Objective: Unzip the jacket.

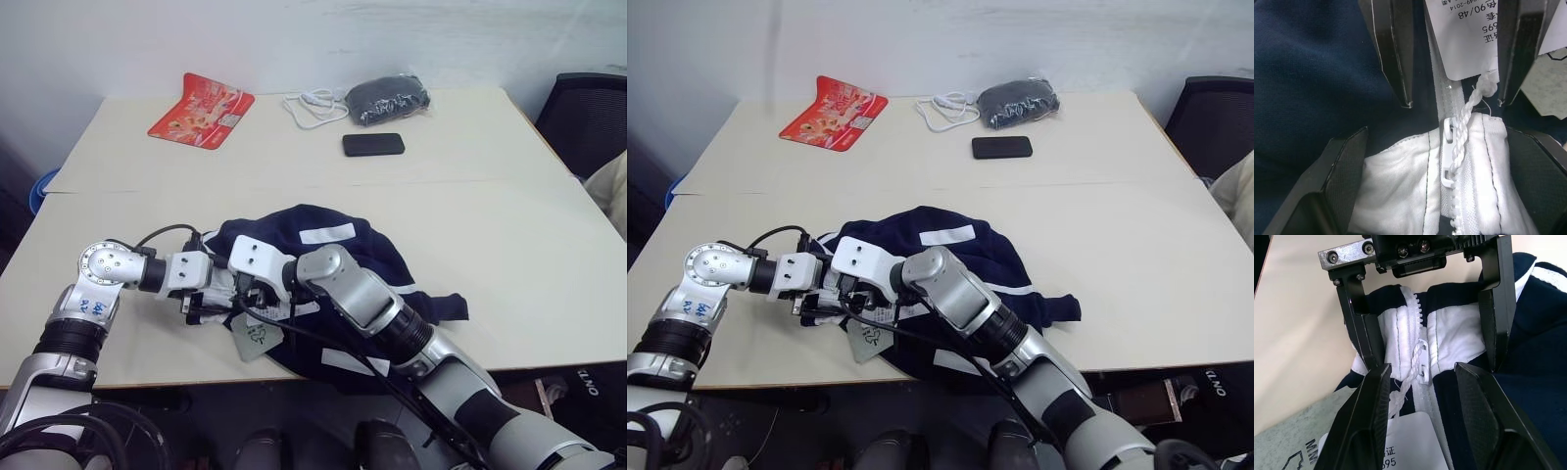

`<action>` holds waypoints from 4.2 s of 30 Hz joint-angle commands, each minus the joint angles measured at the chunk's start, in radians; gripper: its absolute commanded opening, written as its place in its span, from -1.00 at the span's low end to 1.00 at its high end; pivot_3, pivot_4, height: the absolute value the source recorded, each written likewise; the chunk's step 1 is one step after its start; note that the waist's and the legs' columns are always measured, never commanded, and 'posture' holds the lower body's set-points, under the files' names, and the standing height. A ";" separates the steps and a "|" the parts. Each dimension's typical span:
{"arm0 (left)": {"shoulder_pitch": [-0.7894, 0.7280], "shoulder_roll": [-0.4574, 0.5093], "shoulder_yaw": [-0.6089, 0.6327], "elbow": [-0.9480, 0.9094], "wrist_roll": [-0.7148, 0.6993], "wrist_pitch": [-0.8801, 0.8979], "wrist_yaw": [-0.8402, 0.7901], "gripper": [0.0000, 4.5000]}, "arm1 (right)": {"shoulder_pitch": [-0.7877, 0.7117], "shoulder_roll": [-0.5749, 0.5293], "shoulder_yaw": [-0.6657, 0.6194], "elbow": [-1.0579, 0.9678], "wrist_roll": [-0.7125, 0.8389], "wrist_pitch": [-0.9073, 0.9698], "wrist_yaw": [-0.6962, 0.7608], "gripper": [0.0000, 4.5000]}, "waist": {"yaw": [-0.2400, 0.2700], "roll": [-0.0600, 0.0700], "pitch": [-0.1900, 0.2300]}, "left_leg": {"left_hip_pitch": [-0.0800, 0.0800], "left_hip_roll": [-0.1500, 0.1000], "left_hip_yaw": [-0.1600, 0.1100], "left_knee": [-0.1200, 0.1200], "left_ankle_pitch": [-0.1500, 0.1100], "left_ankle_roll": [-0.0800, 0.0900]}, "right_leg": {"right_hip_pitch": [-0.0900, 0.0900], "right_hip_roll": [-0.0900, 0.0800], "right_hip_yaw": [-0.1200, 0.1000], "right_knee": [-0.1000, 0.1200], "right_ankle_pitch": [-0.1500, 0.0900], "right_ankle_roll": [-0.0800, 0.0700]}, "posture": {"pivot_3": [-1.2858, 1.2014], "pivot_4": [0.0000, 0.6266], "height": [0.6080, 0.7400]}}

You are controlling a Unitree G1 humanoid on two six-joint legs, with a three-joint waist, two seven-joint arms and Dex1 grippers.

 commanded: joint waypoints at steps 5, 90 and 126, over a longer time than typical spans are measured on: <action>0.022 -0.008 -0.055 0.068 0.108 0.014 0.026 0.93 | -0.006 0.028 0.020 0.014 -0.009 -0.018 -0.006 -0.21 | 0.001 0.000 0.000 | 0.000 0.000 0.000 0.000 0.000 0.000 | 0.000 0.000 0.000 0.000 0.000 0.000 | 0.03 -0.52 1.00; -0.053 -0.045 -0.102 0.236 0.148 -0.096 0.057 0.93 | 0.189 -0.964 -0.277 -0.277 0.016 -0.147 0.375 -0.98 | 0.029 0.000 0.000 | 0.002 0.000 -0.002 -0.004 0.003 0.003 | 0.002 -0.006 -0.002 -0.007 0.000 0.001 | 0.03 -0.52 1.00; 0.105 0.179 0.252 -0.360 -0.298 0.696 -0.121 1.00 | -0.004 -1.030 -0.560 0.492 0.205 -0.537 0.786 0.82 | 0.003 -0.009 0.034 | -0.018 -0.002 -0.001 -0.004 0.005 0.004 | -0.012 -0.006 -0.005 -0.007 0.002 0.003 | 0.03 -0.52 1.00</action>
